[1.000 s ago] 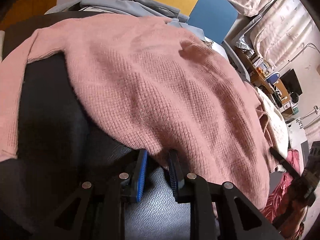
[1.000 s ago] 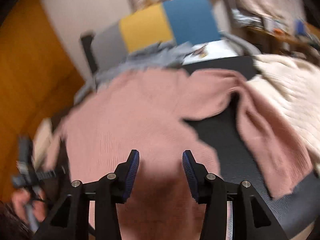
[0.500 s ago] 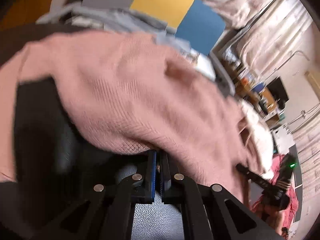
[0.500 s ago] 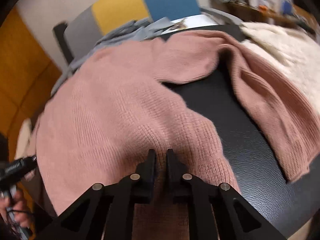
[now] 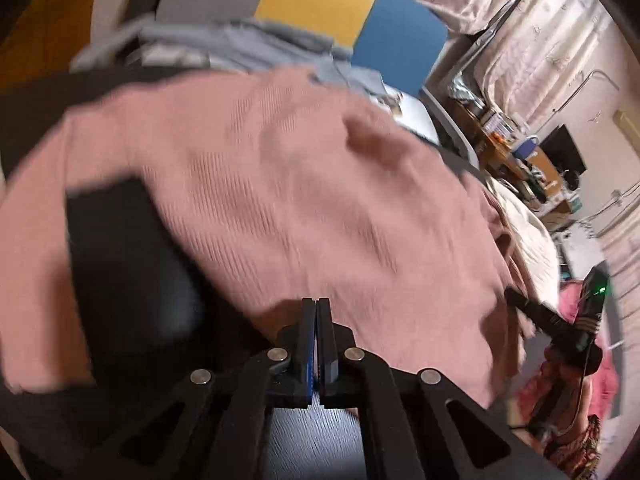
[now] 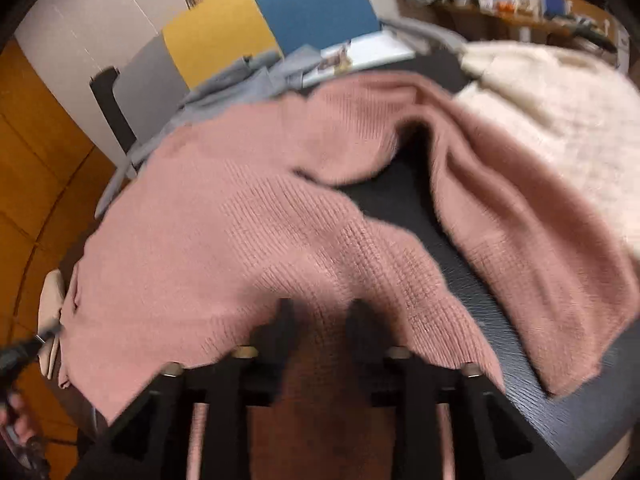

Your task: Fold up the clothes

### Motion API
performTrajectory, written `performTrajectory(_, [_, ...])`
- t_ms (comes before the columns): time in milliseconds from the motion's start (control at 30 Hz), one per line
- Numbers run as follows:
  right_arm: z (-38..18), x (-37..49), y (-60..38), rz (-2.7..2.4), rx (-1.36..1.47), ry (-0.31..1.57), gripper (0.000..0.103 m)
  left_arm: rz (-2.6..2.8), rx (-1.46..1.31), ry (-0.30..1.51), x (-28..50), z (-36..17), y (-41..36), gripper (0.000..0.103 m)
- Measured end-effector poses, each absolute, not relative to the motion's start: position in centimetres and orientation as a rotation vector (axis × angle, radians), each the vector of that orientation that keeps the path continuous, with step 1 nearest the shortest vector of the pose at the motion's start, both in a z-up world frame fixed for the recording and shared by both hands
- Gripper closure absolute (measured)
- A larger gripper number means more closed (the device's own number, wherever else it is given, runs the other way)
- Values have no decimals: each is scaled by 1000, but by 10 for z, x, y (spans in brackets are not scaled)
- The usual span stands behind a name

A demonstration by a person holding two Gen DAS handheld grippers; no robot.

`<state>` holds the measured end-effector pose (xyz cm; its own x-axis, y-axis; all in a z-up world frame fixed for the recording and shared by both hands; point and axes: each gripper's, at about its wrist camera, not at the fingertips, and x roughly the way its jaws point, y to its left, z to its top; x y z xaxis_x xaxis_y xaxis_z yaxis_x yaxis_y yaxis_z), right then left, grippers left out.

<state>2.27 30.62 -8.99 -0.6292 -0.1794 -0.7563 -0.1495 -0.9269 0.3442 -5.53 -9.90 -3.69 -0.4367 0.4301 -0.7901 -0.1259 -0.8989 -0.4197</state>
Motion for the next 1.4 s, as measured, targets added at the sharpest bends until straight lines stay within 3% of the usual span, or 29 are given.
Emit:
performTrajectory(100, [-66, 47, 291, -2753, 1232, -528, 50, 2323, -1497, -530, -40, -57, -109, 88])
performTrajectory(200, [-50, 67, 249, -2651, 1189, -359, 47, 2319, -1511, -671, -26, -69, -128, 88])
performTrajectory(333, [-33, 81, 149, -2505, 1118, 71, 47, 2400, -1464, -800, -19, -64, -153, 88])
performTrajectory(567, [-75, 71, 19, -2341, 1211, 572, 48, 2460, -1426, -874, -5, -59, -189, 88])
performTrajectory(667, [-102, 59, 12, -2339, 1267, 669, 48, 2441, -1426, -915, 0, -66, -201, 88])
performTrajectory(700, [-104, 55, 14, -2346, 1252, 635, 58, 2434, -1426, -928, 2, -69, -204, 88])
performTrajectory(733, [-101, 48, 22, -2347, 1271, 553, 83, 2421, -1432, -929, 2, -71, -205, 88])
performTrajectory(767, [-97, 39, 33, -2343, 1309, 444, 92, 2407, -1437, -929, 2, -72, -206, 88])
performTrajectory(800, [-92, 30, 43, -2335, 1344, 335, 92, 2398, -1434, -924, 1, -73, -203, 88])
performTrajectory(933, [-61, 3, 114, -2130, 1352, -485, 92, 2343, -1435, -877, -11, -72, -183, 88])
performTrajectory(1033, [-51, -10, 163, -1963, 1252, -896, 92, 2283, -1449, -852, -25, -73, -162, 88])
performTrajectory(1300, [-117, -21, 238, -1731, 1257, -1425, 92, 2121, -1481, -785, -62, -76, -104, 88])
performTrajectory(1400, [-124, -16, 248, -1687, 1217, -1494, 92, 1998, -1505, -933, -75, -87, -92, 86])
